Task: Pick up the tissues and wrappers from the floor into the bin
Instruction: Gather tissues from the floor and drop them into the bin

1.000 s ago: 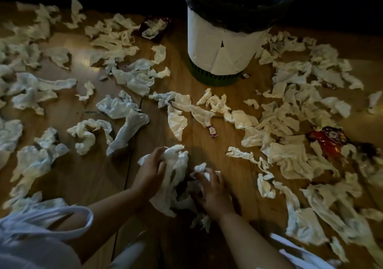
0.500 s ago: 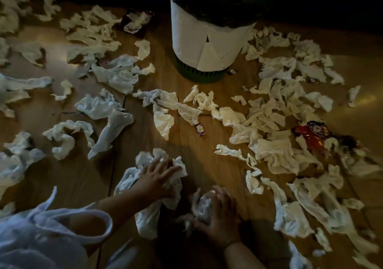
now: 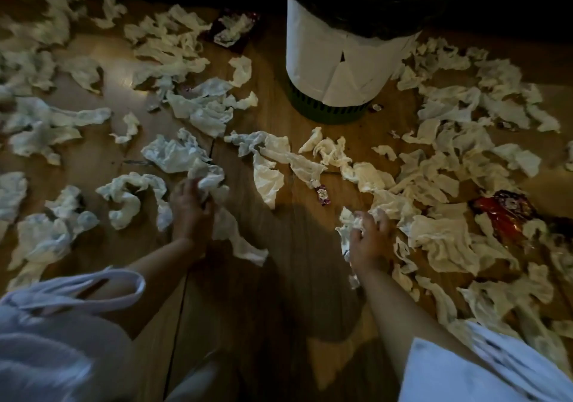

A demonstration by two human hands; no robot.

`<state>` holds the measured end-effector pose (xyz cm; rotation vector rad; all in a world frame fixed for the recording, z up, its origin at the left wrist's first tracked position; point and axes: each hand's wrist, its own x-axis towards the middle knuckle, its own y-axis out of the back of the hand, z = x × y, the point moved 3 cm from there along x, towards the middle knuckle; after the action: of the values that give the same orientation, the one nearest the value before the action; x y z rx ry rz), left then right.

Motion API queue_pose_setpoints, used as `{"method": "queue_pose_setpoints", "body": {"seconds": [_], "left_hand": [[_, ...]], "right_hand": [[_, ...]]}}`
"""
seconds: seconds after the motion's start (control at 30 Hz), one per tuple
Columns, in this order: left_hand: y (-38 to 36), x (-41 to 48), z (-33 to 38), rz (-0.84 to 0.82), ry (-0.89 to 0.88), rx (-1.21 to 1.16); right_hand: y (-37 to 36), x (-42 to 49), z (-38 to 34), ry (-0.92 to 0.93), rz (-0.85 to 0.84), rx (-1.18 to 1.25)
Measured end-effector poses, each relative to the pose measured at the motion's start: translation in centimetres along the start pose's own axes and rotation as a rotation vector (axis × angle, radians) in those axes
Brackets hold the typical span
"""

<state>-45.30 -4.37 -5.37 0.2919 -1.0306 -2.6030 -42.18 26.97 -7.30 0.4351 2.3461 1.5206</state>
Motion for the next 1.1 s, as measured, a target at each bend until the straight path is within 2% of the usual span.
{"method": "queue_pose_setpoints", "body": {"seconds": [0.07,0.13,0.23,0.3,0.37,0.47,0.53,0.7,0.9,1.1], "left_hand": [[0.4,1.9,-2.4,-0.051,0.075,0.215],[0.3,2.4,-3.9,-0.167,0.128,0.285],[-0.6,0.5,-3.8,-0.267,0.066,0.416],[-1.4,-1.5,-2.8,-0.321,-0.013,0.508],[-2.1,-3.1,-2.0,-0.376,-0.072,0.456],[-2.5,-4.8,-0.7,-0.478,-0.018,0.070],[-2.4,-5.2,0.5,-0.503,0.061,-0.124],[-1.0,-4.6,5.4,-0.465,0.194,-0.349],[3.1,-2.2,14.3,-0.447,0.082,-0.423],[6.3,2.1,25.2,-0.406,0.028,-0.395]], "right_hand": [[-1.3,-1.1,-0.6,0.071,-0.139,0.028],[-2.7,-3.4,-1.8,0.188,-0.256,0.102],[-4.6,-8.0,-3.2,0.454,-0.310,-0.102],[-5.4,-10.0,-3.0,0.550,-0.353,-0.193],[-5.4,-10.7,-2.8,0.608,-0.368,-0.212],[-4.5,-9.1,-2.9,0.675,-0.426,-0.111],[-3.3,-6.8,-3.4,0.623,-0.374,-0.004],[1.4,-2.7,-5.5,0.279,-0.342,0.428],[10.0,1.2,-10.0,0.084,-0.206,0.681],[20.2,4.9,-15.0,-0.128,-0.255,0.927]]}}
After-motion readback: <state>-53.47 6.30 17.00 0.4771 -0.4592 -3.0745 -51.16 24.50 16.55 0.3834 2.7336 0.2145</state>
